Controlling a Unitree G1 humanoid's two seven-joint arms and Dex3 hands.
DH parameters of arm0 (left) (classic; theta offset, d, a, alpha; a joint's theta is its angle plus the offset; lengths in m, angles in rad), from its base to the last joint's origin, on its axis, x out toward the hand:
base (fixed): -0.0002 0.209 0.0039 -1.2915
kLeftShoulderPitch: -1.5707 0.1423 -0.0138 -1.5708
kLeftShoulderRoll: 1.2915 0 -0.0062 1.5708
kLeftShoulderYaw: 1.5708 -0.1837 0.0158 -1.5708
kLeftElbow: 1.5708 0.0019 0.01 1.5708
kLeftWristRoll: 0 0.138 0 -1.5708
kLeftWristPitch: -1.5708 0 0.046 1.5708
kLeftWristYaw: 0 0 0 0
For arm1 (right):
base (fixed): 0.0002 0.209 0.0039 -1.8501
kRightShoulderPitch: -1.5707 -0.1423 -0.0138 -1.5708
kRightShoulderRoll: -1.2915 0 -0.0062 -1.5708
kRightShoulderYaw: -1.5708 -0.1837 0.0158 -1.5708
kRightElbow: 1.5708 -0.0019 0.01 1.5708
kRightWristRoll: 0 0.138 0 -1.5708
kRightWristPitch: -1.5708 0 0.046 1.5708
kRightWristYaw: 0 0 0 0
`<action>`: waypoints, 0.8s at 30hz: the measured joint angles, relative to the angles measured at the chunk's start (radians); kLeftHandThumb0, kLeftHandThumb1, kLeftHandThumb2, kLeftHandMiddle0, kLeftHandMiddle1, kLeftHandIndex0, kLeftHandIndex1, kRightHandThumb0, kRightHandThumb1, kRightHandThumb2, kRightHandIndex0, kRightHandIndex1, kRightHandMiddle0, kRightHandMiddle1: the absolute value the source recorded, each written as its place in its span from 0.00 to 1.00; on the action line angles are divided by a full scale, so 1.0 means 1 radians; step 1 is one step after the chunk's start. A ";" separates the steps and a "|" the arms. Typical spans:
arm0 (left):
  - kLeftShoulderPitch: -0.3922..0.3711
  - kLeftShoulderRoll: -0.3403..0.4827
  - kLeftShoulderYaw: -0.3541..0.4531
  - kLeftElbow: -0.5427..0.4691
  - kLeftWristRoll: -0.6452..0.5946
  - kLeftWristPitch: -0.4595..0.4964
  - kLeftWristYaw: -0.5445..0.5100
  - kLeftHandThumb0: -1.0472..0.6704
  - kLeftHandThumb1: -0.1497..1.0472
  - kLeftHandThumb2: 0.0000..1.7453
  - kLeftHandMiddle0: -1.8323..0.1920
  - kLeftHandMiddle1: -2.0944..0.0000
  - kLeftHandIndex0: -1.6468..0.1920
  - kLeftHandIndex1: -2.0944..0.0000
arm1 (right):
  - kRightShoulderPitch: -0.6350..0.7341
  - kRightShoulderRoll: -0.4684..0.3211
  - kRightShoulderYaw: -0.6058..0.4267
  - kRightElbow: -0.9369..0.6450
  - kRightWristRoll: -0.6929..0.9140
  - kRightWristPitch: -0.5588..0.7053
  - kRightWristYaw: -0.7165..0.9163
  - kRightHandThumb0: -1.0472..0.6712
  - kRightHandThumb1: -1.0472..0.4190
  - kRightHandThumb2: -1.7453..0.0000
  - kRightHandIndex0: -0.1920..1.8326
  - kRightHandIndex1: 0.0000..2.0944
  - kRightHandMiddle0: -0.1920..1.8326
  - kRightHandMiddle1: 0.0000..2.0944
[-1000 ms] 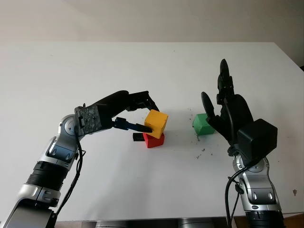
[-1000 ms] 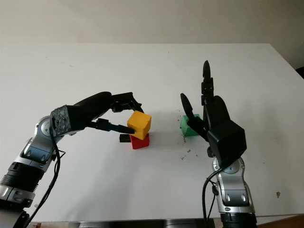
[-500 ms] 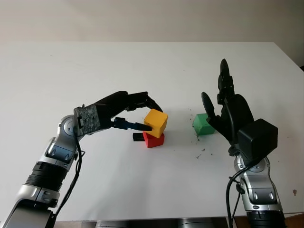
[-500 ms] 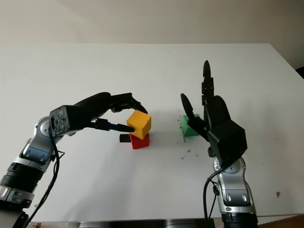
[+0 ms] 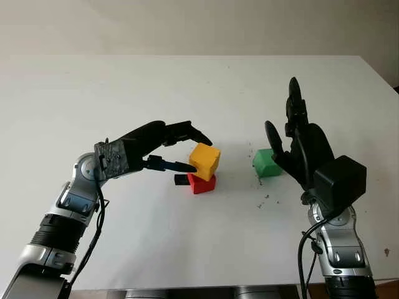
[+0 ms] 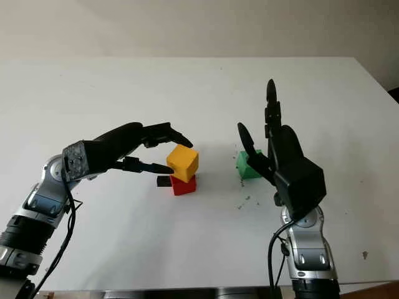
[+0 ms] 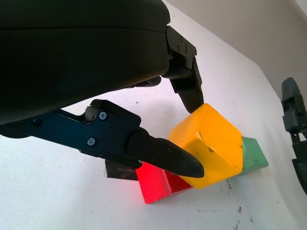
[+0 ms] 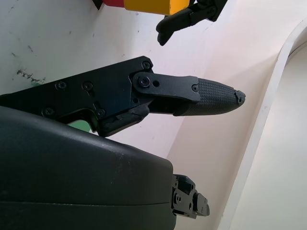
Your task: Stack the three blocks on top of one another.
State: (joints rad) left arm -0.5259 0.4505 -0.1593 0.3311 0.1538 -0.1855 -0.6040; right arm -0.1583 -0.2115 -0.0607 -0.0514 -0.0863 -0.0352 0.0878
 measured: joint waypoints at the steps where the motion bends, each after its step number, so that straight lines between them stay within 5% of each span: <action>1: 0.000 0.000 0.001 0.000 0.000 0.002 0.002 0.31 0.95 0.03 0.79 1.00 0.81 0.60 | 0.000 0.000 0.000 0.000 0.000 0.000 0.000 0.15 0.00 0.70 0.00 0.00 0.00 0.02; 6: 0.004 0.006 0.003 -0.006 0.001 0.002 0.015 0.31 0.95 0.03 0.81 1.00 0.87 0.64 | 0.000 0.000 -0.002 0.000 0.010 0.000 0.006 0.15 0.00 0.71 0.00 0.00 0.00 0.02; 11: 0.038 0.020 0.029 -0.029 -0.016 0.001 0.027 0.30 0.92 0.03 0.85 0.99 0.88 0.85 | 0.000 -0.003 -0.008 0.000 0.011 0.000 0.012 0.15 0.00 0.70 0.00 0.00 0.00 0.01; 18: 0.147 0.021 0.195 -0.136 -0.184 0.023 0.094 0.14 0.97 0.04 1.00 1.00 1.00 1.00 | -0.004 -0.047 -0.030 -0.004 0.012 -0.001 0.042 0.16 0.00 0.77 0.00 0.00 0.02 0.03; 24: 0.307 -0.001 0.317 -0.289 -0.239 0.121 0.231 0.13 1.00 0.26 1.00 0.99 1.00 1.00 | -0.041 -0.166 -0.066 -0.004 0.039 0.007 0.143 0.23 0.05 0.97 0.02 0.01 0.08 0.05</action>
State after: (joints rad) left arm -0.2191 0.4493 0.1579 0.0425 -0.0849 -0.0642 -0.3733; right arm -0.1994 -0.3774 -0.1266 -0.0549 -0.0470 -0.0284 0.2311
